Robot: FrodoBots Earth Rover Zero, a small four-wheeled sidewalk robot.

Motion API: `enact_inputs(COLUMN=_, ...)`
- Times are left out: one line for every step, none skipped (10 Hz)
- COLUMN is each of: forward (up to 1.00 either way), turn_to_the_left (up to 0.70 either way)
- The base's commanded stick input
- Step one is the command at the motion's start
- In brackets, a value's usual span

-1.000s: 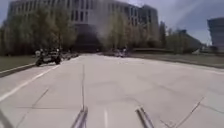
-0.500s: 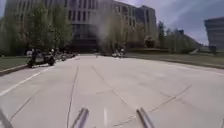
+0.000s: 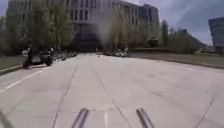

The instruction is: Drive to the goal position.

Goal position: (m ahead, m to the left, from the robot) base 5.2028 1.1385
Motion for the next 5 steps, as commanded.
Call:
enact_inputs(forward=1.00, turn_to_the_left=0.00)
enact_inputs(forward=1.00, turn_to_the_left=0.00)
enact_inputs(forward=1.00, turn_to_the_left=0.00)
enact_inputs(forward=1.00, turn_to_the_left=0.00)
enact_inputs(forward=1.00, turn_to_the_left=0.00)
